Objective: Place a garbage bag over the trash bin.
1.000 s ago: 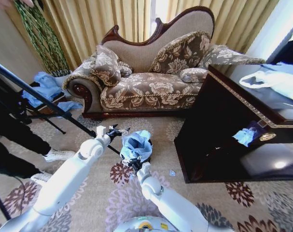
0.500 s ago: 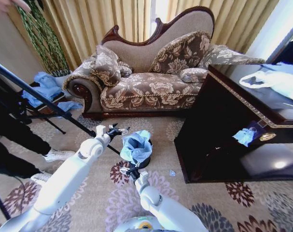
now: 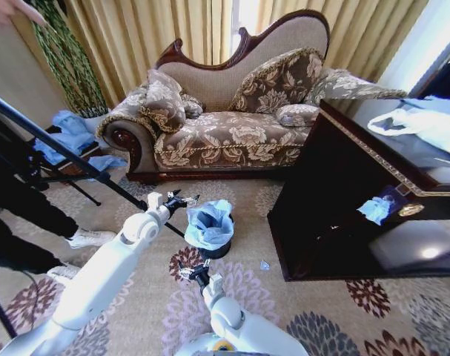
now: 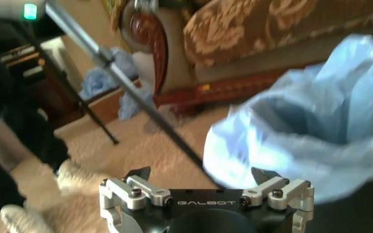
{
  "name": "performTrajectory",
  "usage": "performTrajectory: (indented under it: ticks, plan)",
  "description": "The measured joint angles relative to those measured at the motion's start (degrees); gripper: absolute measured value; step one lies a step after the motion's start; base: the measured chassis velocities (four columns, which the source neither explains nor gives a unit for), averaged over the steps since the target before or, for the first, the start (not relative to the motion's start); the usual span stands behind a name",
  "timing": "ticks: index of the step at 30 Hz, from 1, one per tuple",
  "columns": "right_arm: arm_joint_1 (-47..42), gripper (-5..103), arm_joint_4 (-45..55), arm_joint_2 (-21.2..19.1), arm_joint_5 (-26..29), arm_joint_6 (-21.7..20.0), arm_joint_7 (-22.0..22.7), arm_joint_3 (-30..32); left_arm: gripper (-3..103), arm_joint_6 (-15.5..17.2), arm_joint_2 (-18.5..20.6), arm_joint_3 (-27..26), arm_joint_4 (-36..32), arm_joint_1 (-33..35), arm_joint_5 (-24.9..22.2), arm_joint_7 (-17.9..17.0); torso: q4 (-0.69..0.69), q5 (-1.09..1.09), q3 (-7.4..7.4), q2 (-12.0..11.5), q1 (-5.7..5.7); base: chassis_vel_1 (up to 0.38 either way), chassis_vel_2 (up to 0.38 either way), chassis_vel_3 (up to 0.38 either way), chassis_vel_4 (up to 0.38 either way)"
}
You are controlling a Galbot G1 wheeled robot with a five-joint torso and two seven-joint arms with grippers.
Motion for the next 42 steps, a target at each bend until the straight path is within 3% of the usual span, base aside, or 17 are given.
performTrajectory:
  ticks: [18, 30, 42]
  plan:
    - [6.83, 100, -8.46, 3.30, 0.64, 0.26, -2.64, -1.14, 100, -0.48, -0.17, -0.69, -0.94, 1.32, 0.61, -0.08, 0.00, 0.00, 0.00, 0.00, 0.00, 0.000, 0.000, 0.000, 0.000]
    - [7.03, 100, -9.28, 4.69, 0.79, 0.30, -2.40, -3.46, 100, -0.91, -0.49, -0.69, 0.17, 1.04, 0.61, -0.01, 0.01, 0.00, 0.00, 0.00, 0.00, 0.000, 0.000, 0.000, 0.000]
    - [4.54, 100, -15.27, 7.67, -2.83, 2.49, -5.20, -0.81, 100, -1.44, -0.80, -1.40, 0.31, 1.73, 1.01, 0.02, 0.00, 0.00, 0.00, 0.00, 0.00, 0.000, 0.000, 0.000, 0.000]
